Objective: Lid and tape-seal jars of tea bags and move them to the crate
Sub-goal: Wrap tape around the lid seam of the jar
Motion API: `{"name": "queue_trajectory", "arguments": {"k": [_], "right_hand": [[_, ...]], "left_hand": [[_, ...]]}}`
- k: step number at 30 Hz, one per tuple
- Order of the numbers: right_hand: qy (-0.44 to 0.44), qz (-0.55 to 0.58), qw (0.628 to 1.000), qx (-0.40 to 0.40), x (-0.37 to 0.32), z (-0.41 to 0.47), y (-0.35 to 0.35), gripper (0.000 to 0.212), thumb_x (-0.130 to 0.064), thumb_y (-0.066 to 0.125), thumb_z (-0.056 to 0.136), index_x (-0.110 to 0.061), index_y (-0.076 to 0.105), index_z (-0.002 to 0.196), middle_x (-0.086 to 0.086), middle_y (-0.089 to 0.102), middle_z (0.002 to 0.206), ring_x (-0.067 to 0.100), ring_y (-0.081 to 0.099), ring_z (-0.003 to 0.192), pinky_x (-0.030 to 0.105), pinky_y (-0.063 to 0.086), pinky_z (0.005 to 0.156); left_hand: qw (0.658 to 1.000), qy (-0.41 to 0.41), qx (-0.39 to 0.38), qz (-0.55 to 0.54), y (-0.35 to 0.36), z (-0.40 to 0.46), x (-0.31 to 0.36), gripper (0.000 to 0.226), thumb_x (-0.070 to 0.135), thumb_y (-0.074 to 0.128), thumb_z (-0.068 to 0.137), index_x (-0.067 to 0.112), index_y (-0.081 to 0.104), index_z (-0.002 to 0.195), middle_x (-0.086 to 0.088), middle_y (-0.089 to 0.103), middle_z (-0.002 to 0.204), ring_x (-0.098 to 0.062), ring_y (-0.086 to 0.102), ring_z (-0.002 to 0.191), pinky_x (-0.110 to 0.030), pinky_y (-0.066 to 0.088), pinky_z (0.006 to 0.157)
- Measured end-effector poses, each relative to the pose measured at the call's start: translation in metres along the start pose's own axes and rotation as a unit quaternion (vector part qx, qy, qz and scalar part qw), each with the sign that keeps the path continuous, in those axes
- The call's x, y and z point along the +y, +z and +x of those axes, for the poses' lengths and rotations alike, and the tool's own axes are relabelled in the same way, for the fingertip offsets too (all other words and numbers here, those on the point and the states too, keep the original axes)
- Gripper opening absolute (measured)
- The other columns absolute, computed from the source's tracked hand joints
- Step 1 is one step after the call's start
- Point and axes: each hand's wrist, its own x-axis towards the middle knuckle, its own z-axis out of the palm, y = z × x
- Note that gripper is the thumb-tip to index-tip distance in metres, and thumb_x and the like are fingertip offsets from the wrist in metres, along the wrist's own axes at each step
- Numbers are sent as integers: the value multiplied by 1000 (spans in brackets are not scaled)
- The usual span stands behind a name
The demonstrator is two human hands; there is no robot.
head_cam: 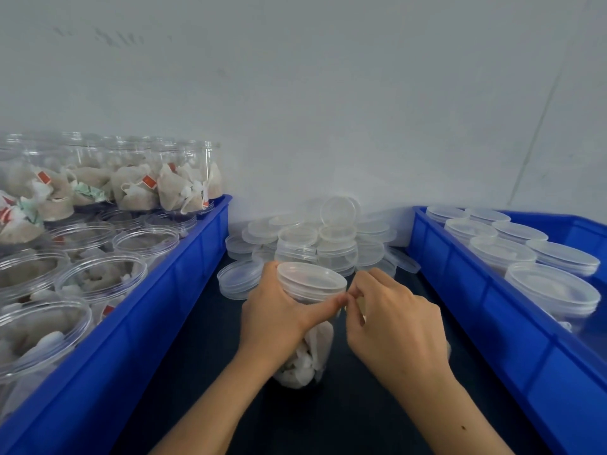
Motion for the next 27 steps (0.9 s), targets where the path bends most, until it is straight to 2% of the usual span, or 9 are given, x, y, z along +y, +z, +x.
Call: {"name": "queue_trajectory", "arguments": {"k": [7, 11, 16, 22, 27], "right_hand": [[66, 15, 998, -12, -5, 2, 6, 14, -30, 44, 97, -28, 38, 84, -10, 42, 80, 7, 40, 55, 23, 26, 49], [75, 34, 996, -20, -6, 5, 8, 16, -23, 50, 92, -27, 37, 83, -10, 39, 77, 7, 40, 55, 23, 25, 48], [85, 45, 995, -13, -6, 8, 14, 20, -17, 50, 88, -27, 35, 81, -11, 38, 75, 7, 40, 54, 22, 23, 48], [98, 64, 993, -6, -6, 12, 20, 10, -24, 50, 90, -26, 42, 85, -12, 41, 77, 9, 42, 58, 24, 25, 49], [107, 57, 993, 1, -7, 16, 24, 8, -25, 48, 91, -25, 43, 84, -12, 41, 77, 9, 43, 61, 25, 24, 50]], "left_hand": [[999, 12, 0, 51, 2, 2, 3, 91, 92, 59, 32, 34, 50, 102, 17, 65, 90, -2, 61, 89, -29, 53, 75], [999, 14, -2, 37, 0, 2, 3, 86, 91, 60, 33, 35, 51, 99, 17, 65, 88, 3, 60, 85, -23, 49, 68], [999, 10, 16, 35, 1, 1, 2, 86, 90, 58, 34, 35, 50, 100, 18, 63, 87, 3, 58, 85, -22, 48, 68], [999, 8, 47, 26, 5, -3, 3, 85, 88, 58, 33, 35, 48, 98, 20, 60, 84, 6, 55, 83, -16, 42, 63], [998, 8, 57, 31, 6, -5, 3, 81, 82, 67, 37, 33, 48, 100, 20, 59, 85, 8, 52, 83, -15, 41, 64]]}}
